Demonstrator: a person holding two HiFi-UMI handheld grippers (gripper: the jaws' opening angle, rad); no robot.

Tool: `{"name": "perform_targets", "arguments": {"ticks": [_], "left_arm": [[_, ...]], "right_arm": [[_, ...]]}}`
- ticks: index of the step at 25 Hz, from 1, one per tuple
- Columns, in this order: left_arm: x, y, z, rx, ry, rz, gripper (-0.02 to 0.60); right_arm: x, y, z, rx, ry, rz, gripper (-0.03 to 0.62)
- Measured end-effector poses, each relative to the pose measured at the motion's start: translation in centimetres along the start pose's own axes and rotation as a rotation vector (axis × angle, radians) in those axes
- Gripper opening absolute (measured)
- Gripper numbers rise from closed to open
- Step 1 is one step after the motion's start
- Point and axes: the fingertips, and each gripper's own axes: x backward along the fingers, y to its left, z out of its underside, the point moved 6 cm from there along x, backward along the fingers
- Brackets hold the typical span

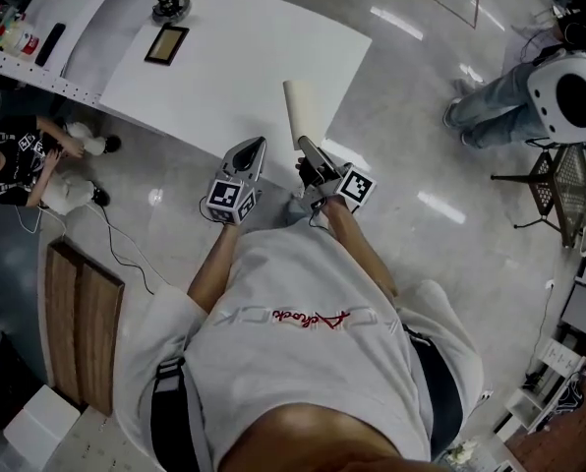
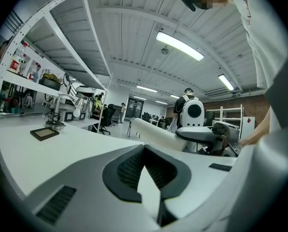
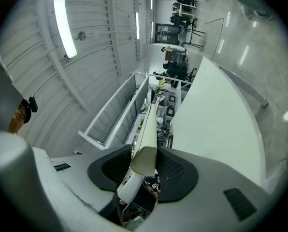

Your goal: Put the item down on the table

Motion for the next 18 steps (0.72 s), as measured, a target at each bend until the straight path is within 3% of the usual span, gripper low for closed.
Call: {"name": "perform_targets", "arguments": {"ticks": [8,18], "left_arm": [[-1.1,-0.5,-1.0,0.012,-0.030,-0.111,0.017],[-1.5,2.2,-0.3,0.029,0.008,-0.115,0.017]], "right_arm": [[-1.2,-0.6,-2.8,-0.006,0.083,-0.034,0.189],[-3.5,-2.0,-2.5,-0.040,0.070,-0.017,0.189]]}}
